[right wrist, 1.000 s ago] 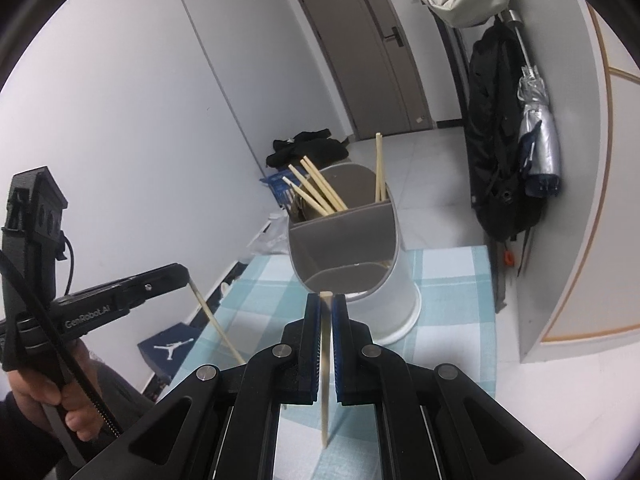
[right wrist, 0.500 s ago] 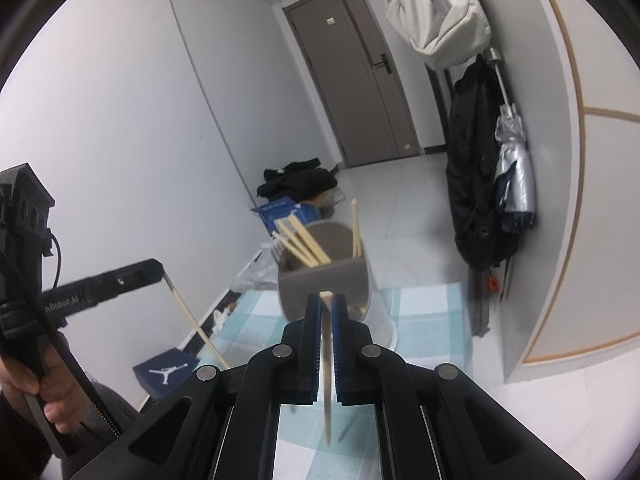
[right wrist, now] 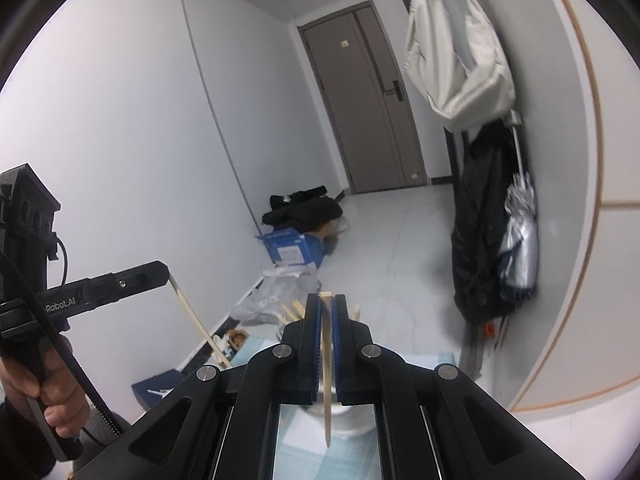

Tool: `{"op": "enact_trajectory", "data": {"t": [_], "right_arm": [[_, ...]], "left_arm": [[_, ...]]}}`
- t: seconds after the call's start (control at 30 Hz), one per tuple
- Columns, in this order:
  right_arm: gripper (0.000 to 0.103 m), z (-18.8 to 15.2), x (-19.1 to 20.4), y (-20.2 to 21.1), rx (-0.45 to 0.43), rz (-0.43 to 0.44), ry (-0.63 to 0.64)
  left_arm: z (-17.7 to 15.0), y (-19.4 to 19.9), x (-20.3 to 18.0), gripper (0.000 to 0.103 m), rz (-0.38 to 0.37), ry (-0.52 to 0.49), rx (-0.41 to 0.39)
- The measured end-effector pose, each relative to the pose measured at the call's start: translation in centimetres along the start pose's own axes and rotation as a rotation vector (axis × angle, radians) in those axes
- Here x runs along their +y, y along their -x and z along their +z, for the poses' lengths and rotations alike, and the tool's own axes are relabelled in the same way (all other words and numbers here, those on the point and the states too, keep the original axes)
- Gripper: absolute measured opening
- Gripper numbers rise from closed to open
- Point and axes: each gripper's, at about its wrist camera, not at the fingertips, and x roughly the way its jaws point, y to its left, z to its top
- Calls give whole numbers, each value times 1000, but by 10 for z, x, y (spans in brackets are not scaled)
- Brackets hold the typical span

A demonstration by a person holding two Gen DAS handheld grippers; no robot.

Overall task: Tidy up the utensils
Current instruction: 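Carry both chopsticks upright to the white holder and lower them in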

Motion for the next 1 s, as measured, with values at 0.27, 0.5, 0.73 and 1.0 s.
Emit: {"op": "enact_trajectory", "data": {"t": [0.27, 0.5, 0.73, 1.0], "right_arm": [[5, 48, -3, -18, -29, 8, 37], [5, 78, -5, -45, -43, 16, 64], [5, 87, -12, -80, -34, 34, 72], [5, 75, -6, -105, -12, 36, 141]], "left_arm": [[31, -16, 9, 0, -20, 41, -31], [45, -39, 19, 0, -2, 67, -37], [46, -60, 24, 0, 21, 74, -13], [36, -75, 31, 0, 46, 66, 9]]}}
